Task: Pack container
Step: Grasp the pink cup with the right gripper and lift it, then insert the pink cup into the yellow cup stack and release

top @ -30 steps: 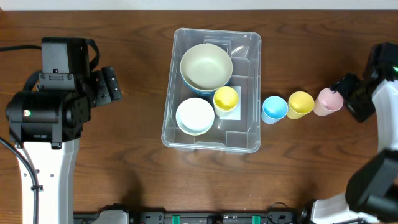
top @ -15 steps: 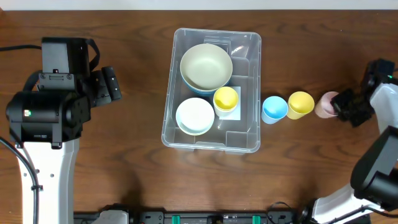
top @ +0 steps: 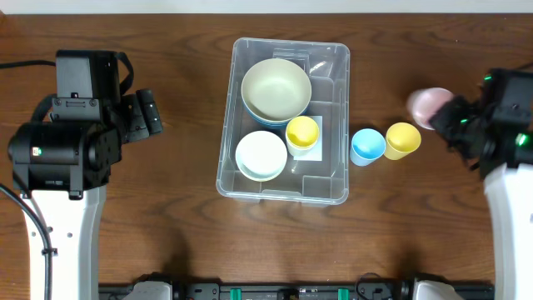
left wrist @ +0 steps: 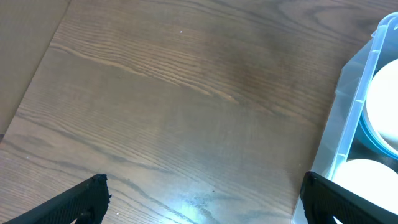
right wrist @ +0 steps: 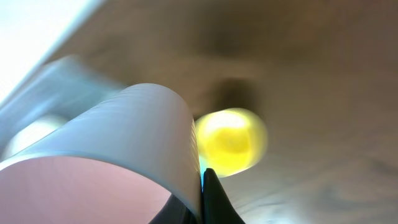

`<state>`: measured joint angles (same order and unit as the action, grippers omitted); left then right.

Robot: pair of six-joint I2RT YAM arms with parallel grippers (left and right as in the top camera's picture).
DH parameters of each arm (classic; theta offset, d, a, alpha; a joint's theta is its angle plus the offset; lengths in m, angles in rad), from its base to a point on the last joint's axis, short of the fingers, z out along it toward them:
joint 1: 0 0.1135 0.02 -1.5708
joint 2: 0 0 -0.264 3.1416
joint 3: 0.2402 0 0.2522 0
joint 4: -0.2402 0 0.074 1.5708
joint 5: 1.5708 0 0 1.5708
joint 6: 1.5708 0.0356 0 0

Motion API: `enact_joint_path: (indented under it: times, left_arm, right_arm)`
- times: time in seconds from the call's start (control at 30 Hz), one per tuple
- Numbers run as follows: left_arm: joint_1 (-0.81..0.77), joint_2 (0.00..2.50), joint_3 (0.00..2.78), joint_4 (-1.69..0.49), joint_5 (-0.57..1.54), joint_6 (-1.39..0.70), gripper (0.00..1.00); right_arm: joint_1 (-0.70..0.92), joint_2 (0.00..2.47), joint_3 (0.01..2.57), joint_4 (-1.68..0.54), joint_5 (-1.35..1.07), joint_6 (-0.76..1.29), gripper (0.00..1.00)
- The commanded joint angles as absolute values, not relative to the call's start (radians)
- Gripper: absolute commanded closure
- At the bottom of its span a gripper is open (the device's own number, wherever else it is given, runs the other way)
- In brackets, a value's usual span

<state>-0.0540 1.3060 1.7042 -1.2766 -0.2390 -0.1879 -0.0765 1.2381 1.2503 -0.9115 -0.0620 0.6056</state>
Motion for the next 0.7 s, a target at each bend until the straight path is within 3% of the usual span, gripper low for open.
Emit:
enact_joint_path:
  times: [0.0, 0.27, 0.67]
  left_arm:
    - [-0.051, 1.306, 1.712, -1.279, -0.241, -0.204, 0.02]
    - [-0.051, 1.306, 1.712, -1.279, -0.241, -0.204, 0.02]
    - [-0.051, 1.306, 1.712, -1.279, -0.241, -0.204, 0.02]
  right_arm:
    - [0.104, 1.169, 1.255, -0.912, -0.053, 0.579, 0.98]
    - [0.437, 1.275, 1.254, -0.908, -0.039, 0.658, 0.98]
    - [0.508, 1.562, 1.254, -0.772, -0.009, 0.711, 0.98]
